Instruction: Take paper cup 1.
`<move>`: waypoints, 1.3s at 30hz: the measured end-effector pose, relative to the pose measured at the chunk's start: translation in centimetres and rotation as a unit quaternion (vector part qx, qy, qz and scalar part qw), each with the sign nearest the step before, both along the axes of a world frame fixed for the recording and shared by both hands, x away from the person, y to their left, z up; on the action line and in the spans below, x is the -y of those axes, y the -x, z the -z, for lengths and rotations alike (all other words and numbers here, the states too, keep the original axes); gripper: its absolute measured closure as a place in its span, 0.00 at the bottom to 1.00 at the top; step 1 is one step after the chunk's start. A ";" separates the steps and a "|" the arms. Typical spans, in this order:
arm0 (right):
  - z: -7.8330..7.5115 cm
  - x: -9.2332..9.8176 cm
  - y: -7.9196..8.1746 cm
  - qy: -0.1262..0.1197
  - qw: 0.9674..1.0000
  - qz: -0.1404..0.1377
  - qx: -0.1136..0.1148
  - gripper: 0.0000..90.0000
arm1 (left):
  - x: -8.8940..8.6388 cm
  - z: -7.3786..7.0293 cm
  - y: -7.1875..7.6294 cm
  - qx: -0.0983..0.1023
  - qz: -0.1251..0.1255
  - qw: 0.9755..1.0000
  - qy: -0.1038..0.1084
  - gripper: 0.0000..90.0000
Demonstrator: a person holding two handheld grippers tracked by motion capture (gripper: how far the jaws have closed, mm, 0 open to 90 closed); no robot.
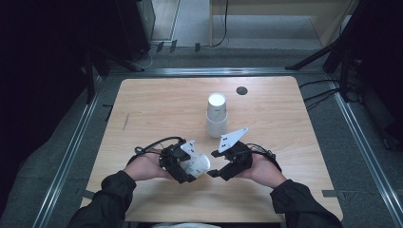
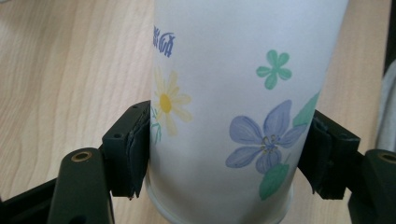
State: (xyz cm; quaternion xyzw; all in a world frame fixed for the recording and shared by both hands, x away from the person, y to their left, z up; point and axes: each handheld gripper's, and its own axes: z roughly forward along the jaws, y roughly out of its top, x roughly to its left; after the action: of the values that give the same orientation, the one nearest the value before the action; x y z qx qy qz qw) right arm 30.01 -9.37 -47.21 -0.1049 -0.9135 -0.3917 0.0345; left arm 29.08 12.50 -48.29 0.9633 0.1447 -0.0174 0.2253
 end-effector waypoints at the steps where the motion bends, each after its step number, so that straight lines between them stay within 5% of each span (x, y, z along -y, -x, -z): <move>1: 0.0 -0.1 0.1 0.000 1.000 -0.005 0.001 0.33 | 0.1 0.0 0.1 -0.001 0.003 1.000 -0.001 0.31; 18: 0.4 -1.8 1.0 0.008 0.998 -0.054 0.012 0.31 | 1.5 -0.1 1.4 0.006 0.043 0.999 0.001 0.30; 26: 0.4 -2.2 1.2 0.016 0.997 -0.070 0.017 0.38 | 1.4 -0.2 1.4 0.005 0.047 0.999 0.009 0.30; 32: 0.0 -1.9 1.1 0.012 0.998 -0.061 0.026 0.38 | 1.2 -0.5 1.2 0.022 0.037 0.999 0.022 0.15; 39: -0.9 -0.4 0.4 -0.009 0.999 -0.041 0.026 0.38 | -0.1 -1.0 0.4 0.018 0.003 0.998 0.063 0.14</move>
State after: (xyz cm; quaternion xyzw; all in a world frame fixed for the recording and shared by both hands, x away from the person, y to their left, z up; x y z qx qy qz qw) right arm 29.60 -8.94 -46.29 -0.0565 -0.9139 -0.4011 0.0276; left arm 28.65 12.64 -47.27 0.9479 0.1365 -0.0096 0.2878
